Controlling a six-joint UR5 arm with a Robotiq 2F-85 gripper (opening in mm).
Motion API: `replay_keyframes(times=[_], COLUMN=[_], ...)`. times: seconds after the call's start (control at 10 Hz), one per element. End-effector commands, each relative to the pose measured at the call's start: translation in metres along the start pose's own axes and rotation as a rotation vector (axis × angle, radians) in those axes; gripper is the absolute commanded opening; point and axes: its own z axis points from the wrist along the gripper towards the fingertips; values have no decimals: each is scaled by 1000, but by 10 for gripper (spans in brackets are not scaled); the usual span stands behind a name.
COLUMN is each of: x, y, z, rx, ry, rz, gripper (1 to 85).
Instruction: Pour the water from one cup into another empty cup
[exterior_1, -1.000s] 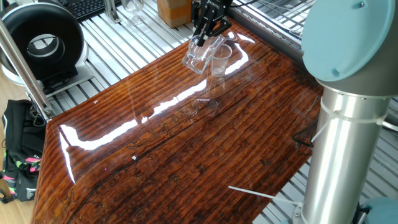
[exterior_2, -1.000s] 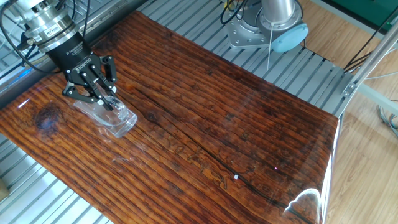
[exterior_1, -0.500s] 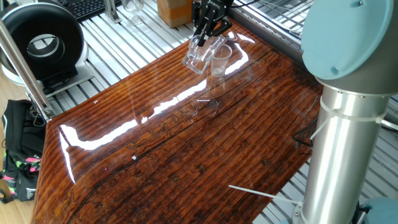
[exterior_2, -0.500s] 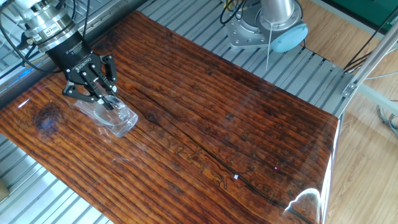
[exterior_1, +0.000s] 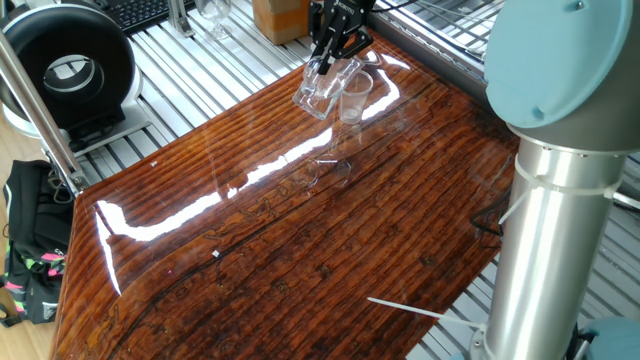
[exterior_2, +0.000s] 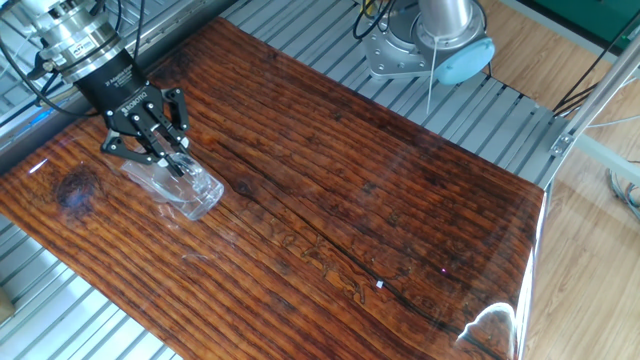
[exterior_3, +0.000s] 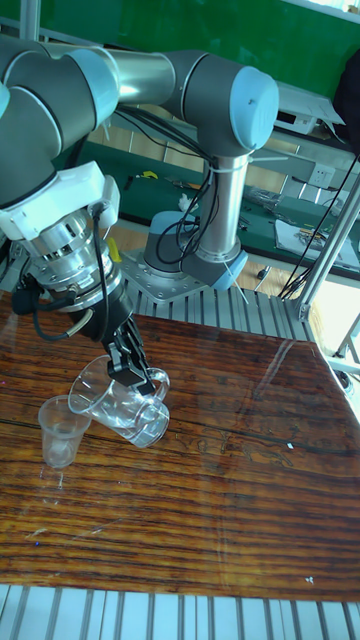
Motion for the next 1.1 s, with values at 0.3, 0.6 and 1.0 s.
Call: replay_keyframes(times=[0.3, 0.6, 1.0], x=[-2, 2, 2], y=[-2, -3, -5], z=[-2, -2, -2], rx=[8, 8, 11], ry=[-19, -20, -35], rz=[-1, -8, -13], gripper=[17, 17, 17])
